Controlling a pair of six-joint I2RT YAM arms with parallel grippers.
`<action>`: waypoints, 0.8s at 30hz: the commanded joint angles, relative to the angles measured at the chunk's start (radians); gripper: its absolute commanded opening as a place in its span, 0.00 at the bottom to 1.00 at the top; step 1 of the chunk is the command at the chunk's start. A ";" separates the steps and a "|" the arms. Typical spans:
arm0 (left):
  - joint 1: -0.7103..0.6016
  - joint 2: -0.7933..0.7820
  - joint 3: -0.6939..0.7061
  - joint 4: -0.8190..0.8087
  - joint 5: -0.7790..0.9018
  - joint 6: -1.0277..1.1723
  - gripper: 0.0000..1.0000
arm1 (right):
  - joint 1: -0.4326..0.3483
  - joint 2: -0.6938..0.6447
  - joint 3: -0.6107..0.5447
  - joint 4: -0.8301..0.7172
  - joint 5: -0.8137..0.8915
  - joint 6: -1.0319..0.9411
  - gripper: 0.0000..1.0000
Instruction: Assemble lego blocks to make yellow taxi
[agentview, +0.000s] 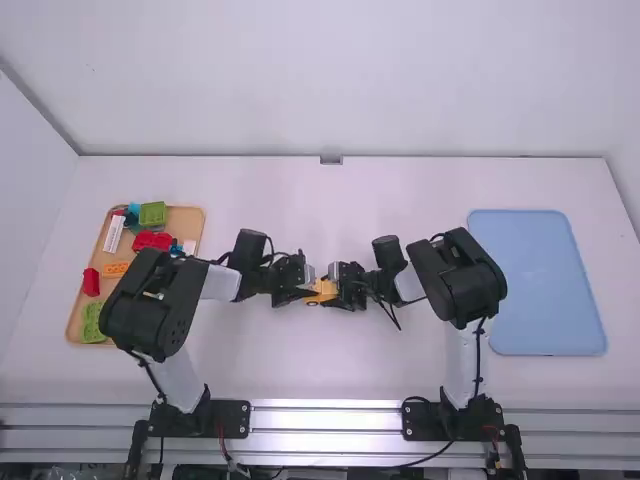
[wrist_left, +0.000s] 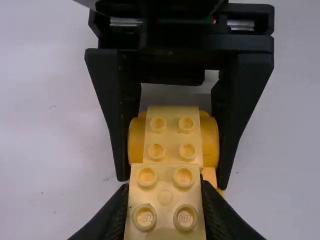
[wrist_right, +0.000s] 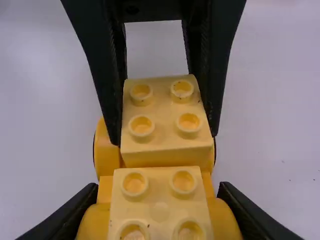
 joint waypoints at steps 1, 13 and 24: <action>-0.008 0.008 -0.003 -0.019 -0.007 0.008 0.13 | 0.001 0.015 0.006 -0.005 0.006 -0.016 0.48; -0.007 0.008 -0.003 -0.029 0.009 0.007 0.17 | 0.001 0.015 0.006 -0.006 0.006 -0.016 0.50; -0.007 0.008 -0.002 -0.026 0.007 0.006 0.41 | 0.001 0.015 0.006 -0.006 0.006 -0.016 0.50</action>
